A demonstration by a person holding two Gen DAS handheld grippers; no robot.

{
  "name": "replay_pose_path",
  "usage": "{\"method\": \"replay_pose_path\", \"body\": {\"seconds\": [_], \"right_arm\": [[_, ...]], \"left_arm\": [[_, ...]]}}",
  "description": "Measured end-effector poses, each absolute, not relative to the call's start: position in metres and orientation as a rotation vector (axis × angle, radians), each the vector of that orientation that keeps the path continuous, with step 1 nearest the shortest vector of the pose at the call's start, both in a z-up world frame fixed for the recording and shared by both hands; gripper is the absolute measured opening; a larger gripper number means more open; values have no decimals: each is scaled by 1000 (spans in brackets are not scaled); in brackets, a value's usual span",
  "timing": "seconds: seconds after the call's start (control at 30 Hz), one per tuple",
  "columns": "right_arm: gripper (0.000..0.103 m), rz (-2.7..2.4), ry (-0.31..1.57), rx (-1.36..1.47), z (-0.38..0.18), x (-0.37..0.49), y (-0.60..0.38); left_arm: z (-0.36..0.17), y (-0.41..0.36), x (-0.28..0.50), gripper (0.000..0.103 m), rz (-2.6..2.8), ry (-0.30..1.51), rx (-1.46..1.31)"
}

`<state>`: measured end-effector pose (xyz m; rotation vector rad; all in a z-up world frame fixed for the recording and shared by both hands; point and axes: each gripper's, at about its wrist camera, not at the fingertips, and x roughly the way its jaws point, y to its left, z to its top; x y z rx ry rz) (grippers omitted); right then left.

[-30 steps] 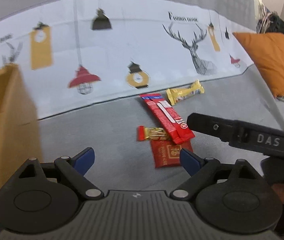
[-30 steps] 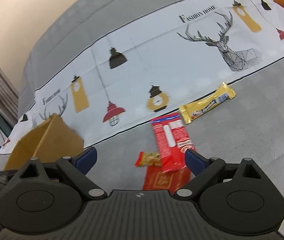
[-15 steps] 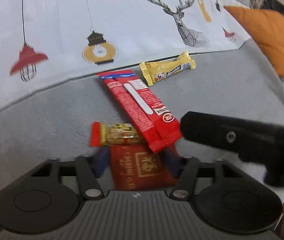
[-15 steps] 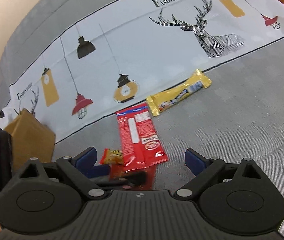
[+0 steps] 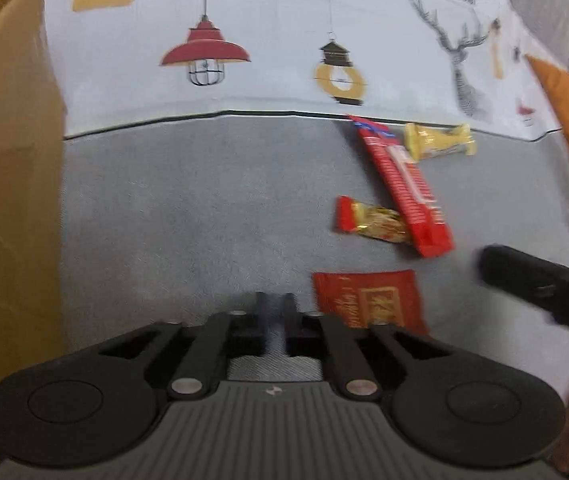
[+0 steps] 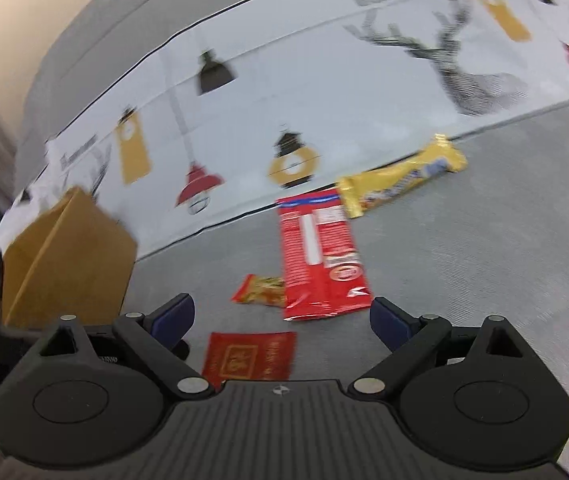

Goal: Organize snacks
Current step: 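Grasp the red square packet with the left tool while the right tool grasps the red-and-blue wafer bar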

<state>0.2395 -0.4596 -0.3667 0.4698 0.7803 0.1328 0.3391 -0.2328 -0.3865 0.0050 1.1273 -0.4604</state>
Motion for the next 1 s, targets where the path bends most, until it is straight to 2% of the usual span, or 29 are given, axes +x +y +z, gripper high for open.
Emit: {"method": "replay_pose_path", "body": {"seconds": [0.03, 0.07, 0.1, 0.13, 0.17, 0.27, 0.3, 0.37, 0.4, 0.43, 0.6, 0.77, 1.0], "right_arm": [[94, 161, 792, 440, -368, 245, -457], [93, 179, 808, 418, -371, 248, -456], [86, 191, 852, 403, -377, 253, -455], [73, 191, 913, 407, -384, 257, -455], [70, 195, 969, 435, -392, 257, -456], [69, 238, 984, 495, -392, 249, -459], [63, 255, 994, 524, -395, 250, -460], [44, 248, 1002, 648, -406, 257, -470], [23, 245, 1005, 697, -411, 263, -473], [11, 247, 1017, 722, -416, 269, -472], [11, 268, 992, 736, -422, 284, -455], [11, 313, 891, 771, -410, 291, -449], [17, 236, 816, 661, -390, 275, -461]], "left_arm": [[-385, -235, 338, 47, -499, 1125, 10], [-384, -241, 335, 63, -551, 1120, 32], [-383, -247, 334, 68, -591, 1115, 54], [-383, -254, 332, 67, -613, 1118, 94], [-385, -260, 331, 70, -620, 1123, 131], [-387, -267, 333, 70, -621, 1122, 148], [-386, -266, 335, 70, -621, 1124, 140], [-386, -265, 339, 69, -628, 1138, 113], [-385, -264, 338, 68, -627, 1146, 100], [-385, -264, 338, 67, -627, 1155, 93], [-384, -266, 340, 67, -561, 1160, 155], [-381, -254, 340, 64, -587, 1192, 122], [-370, -270, 332, 66, -650, 1094, 257]]}}
